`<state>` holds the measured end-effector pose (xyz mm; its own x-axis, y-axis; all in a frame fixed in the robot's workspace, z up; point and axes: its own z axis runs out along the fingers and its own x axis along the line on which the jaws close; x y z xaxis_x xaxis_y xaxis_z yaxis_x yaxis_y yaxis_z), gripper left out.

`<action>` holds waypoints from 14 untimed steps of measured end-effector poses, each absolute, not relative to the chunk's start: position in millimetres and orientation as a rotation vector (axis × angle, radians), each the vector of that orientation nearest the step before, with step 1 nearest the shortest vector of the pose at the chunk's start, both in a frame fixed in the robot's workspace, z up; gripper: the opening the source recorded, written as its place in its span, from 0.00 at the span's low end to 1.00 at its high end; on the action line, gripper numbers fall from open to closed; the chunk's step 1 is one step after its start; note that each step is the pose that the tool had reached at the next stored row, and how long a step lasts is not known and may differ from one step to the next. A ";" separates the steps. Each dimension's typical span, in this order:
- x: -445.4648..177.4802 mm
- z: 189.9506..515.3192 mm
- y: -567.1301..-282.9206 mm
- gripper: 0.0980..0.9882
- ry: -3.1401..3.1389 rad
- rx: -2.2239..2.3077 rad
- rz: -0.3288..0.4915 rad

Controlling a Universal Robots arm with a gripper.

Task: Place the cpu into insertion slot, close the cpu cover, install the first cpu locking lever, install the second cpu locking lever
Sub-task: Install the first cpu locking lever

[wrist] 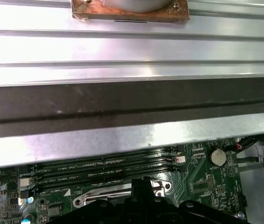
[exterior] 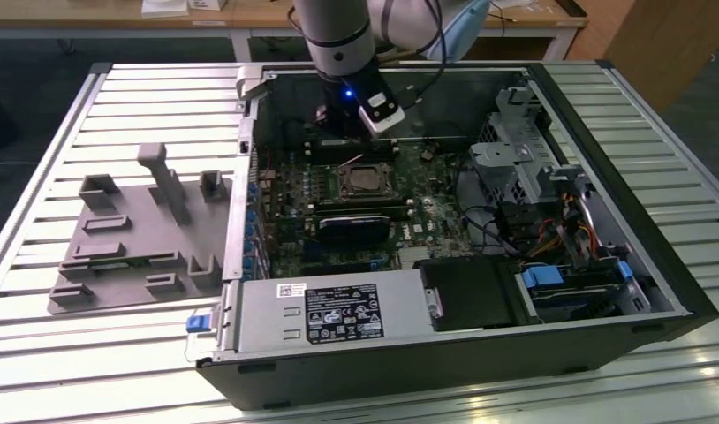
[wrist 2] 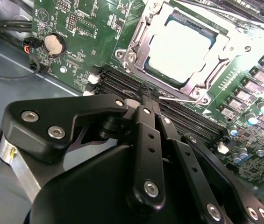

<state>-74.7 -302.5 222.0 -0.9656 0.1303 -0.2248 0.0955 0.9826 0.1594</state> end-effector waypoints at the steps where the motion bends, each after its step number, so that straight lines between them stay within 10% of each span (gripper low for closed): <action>1: -74.4 221.3 -302.0 0.00 2.893 0.167 0.211; 14: -73.2 217.3 -300.8 0.00 2.894 0.165 0.200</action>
<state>-73.2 -300.8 217.3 -0.9659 0.1278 -0.2254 0.0956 0.9843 0.1483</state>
